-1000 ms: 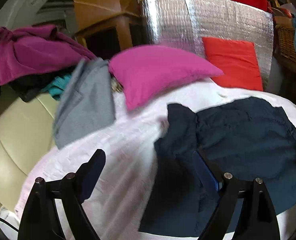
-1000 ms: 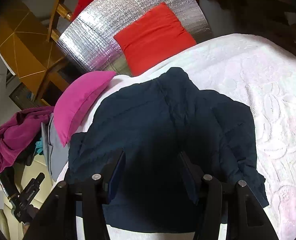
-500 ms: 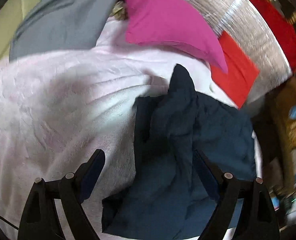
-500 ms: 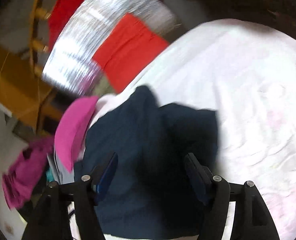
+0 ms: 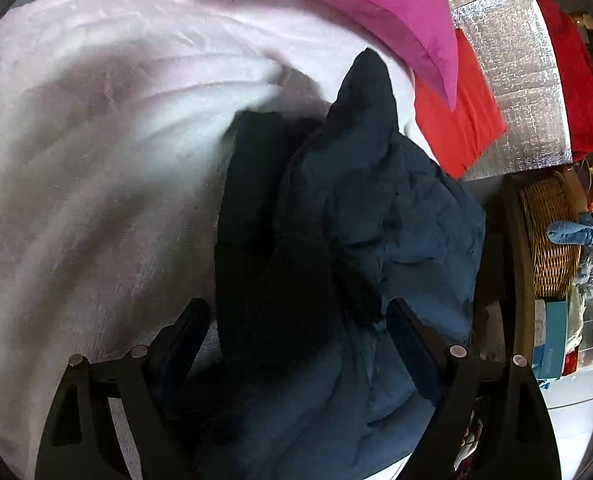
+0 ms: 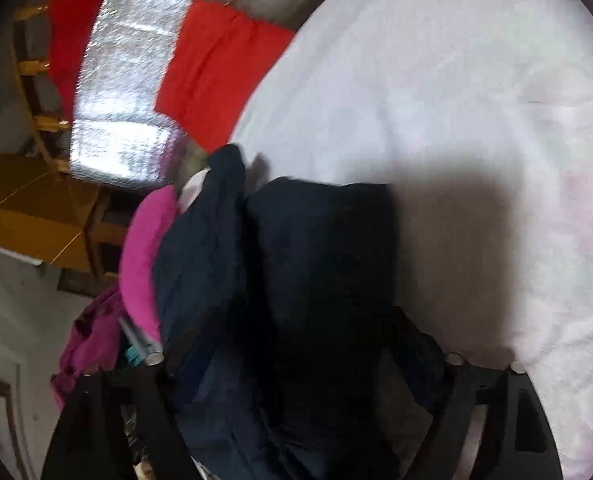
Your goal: Fold large clothes
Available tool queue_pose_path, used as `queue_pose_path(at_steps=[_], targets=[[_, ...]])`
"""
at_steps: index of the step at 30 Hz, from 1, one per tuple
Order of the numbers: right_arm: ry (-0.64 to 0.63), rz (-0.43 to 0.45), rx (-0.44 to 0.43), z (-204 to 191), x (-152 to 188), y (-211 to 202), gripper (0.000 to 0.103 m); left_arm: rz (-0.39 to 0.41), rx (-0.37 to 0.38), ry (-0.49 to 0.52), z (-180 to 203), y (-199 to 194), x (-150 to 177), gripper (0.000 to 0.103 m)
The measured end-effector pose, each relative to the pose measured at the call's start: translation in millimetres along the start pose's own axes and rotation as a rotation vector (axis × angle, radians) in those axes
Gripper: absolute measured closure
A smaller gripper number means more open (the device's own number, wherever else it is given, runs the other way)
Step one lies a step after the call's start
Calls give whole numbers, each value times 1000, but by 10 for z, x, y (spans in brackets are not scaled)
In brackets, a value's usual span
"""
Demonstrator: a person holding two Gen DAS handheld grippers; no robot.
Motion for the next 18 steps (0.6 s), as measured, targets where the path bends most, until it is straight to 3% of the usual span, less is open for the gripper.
queue_pose_path(at_steps=[9, 11, 14, 16, 17, 18], targets=[[-110, -67, 11, -328, 229, 420, 3, -39, 66, 7, 101, 113, -13, 8], [-156, -53, 70, -413, 317, 541, 6, -39, 112, -6, 117, 143, -3, 8], [-186, -12, 162, -444, 355, 596, 28, -1, 157, -19, 105, 176, -10, 9], [-154, -13, 136, -430, 337, 571, 50, 31, 179, -46, 105, 157, 14, 19], [-153, -13, 129, -438, 341, 552, 54, 33, 173, -53, 82, 141, 26, 40], [-157, -5, 132, -466, 355, 539, 59, 39, 166, -56, 67, 128, 33, 51]])
Point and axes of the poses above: each gripper's, at about its wrist camera, not at the fingertips, and y roughly the way its jaws point, z to its right, x to its underside, the point moved 3 cm from there along y, roughly the way its jaws point, and after that the axes turned 12 degrees about y, right-handed, at the moved point
